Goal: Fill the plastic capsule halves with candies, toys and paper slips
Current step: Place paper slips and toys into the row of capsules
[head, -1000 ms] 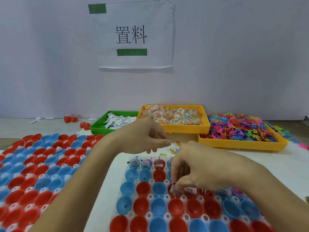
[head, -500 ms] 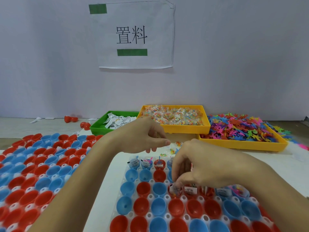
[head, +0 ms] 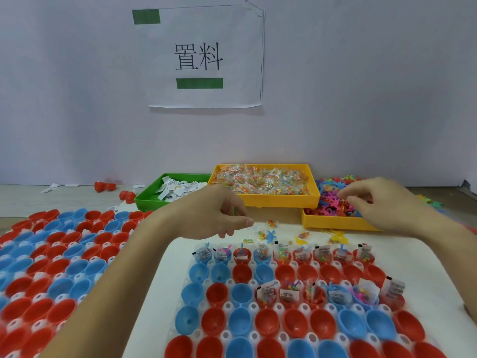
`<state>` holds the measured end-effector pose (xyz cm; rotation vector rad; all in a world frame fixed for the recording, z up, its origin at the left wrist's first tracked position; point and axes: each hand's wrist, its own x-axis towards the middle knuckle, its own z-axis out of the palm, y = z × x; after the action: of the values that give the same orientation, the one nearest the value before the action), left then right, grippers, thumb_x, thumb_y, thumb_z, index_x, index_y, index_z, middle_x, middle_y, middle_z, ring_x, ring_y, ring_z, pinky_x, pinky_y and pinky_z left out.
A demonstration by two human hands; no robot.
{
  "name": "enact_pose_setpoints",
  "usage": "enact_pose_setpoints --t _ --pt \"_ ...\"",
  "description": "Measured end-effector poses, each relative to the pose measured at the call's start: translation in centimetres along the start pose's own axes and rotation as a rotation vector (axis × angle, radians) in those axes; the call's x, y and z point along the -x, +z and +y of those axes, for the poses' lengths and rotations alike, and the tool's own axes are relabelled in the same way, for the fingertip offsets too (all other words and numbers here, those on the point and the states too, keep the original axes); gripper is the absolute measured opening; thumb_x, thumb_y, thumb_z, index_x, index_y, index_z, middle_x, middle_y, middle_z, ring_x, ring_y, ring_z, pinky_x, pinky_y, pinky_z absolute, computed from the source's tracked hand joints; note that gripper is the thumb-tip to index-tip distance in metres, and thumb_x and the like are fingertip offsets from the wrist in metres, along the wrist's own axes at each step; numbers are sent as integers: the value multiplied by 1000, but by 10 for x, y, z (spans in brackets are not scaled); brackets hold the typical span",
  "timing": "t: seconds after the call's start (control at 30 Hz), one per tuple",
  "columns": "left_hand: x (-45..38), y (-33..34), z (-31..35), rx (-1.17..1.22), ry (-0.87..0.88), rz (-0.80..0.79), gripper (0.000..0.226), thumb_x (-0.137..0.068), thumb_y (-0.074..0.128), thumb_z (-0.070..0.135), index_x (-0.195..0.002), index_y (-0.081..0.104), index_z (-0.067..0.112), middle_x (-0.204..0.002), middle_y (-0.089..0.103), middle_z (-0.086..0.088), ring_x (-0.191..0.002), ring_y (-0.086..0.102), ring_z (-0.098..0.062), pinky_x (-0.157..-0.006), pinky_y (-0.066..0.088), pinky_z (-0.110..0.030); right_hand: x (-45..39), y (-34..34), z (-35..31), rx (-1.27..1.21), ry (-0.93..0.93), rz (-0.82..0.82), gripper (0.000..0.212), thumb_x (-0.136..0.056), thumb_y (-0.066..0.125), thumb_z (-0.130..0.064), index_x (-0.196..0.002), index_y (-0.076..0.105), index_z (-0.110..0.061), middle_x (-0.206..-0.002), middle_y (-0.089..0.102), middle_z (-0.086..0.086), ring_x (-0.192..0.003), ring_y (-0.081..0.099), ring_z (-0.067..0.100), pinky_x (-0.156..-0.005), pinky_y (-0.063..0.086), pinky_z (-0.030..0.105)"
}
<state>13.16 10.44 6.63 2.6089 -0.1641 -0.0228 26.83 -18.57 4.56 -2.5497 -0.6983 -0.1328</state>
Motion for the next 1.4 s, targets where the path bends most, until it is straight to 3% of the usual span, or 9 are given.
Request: enact_pose_setpoints --t 0.07,0.13,0.27,0.57,0.8,0.93,1.2,1.4 --pt "0 0 0 -6 -3 1 25 -94 62 41 -93 74 19 -71 71 2 -64 66 -12 -62 54 -27 -2 7 16 75 75 -15 32 -103 49 -16 -132 64 -15 -139 60 3 -128 53 21 -102 40 31" --pt "0 1 -1 -13 -4 1 25 -94 61 41 -94 74 20 -71 71 4 -63 66 -10 -59 52 -23 -2 14 23 117 109 -40 35 -105 46 -17 -136 59 -10 -143 56 6 -134 48 24 -108 37 34" --pt "-1 2 -1 -22 -7 -6 25 -95 60 41 -94 74 20 -72 71 3 -64 66 -11 -66 55 -29 -2 22 26 152 110 -20 29 -104 49 -18 -123 67 -8 -130 64 8 -121 55 27 -101 42 37" --pt "-2 3 -3 -18 -4 -14 24 -95 60 42 -94 74 22 -72 72 4 -65 67 -11 -65 55 -29 -2 26 28 112 96 98 22 -99 56 -9 -111 73 -2 -118 69 14 -110 59 29 -93 42 34" --pt "-4 3 -4 -9 15 34 22 -94 60 42 -93 74 24 -70 70 8 -61 65 -5 -62 54 -21 -2 23 26 42 88 157 30 -101 52 -9 -127 67 -8 -134 63 9 -127 54 26 -106 41 36" --pt "-4 3 -4 -11 25 36 21 -95 60 41 -92 73 25 -70 70 8 -60 65 -5 -59 52 -17 1 25 23 35 84 77 36 -104 48 -15 -139 57 -15 -146 54 4 -139 43 23 -114 32 37" --pt "-4 4 -4 1 42 41 21 -95 61 38 -90 74 21 -68 70 5 -58 64 -7 -59 52 -21 0 24 26 40 131 96 33 -101 53 -10 -132 63 -7 -138 61 9 -132 51 26 -109 38 35" --pt "-5 4 -4 10 40 85 20 -94 63 36 -88 75 21 -72 71 5 -65 66 -9 -69 57 -32 0 26 28 33 48 91 33 -100 56 -14 -132 63 -17 -140 57 4 -134 46 24 -115 35 43"
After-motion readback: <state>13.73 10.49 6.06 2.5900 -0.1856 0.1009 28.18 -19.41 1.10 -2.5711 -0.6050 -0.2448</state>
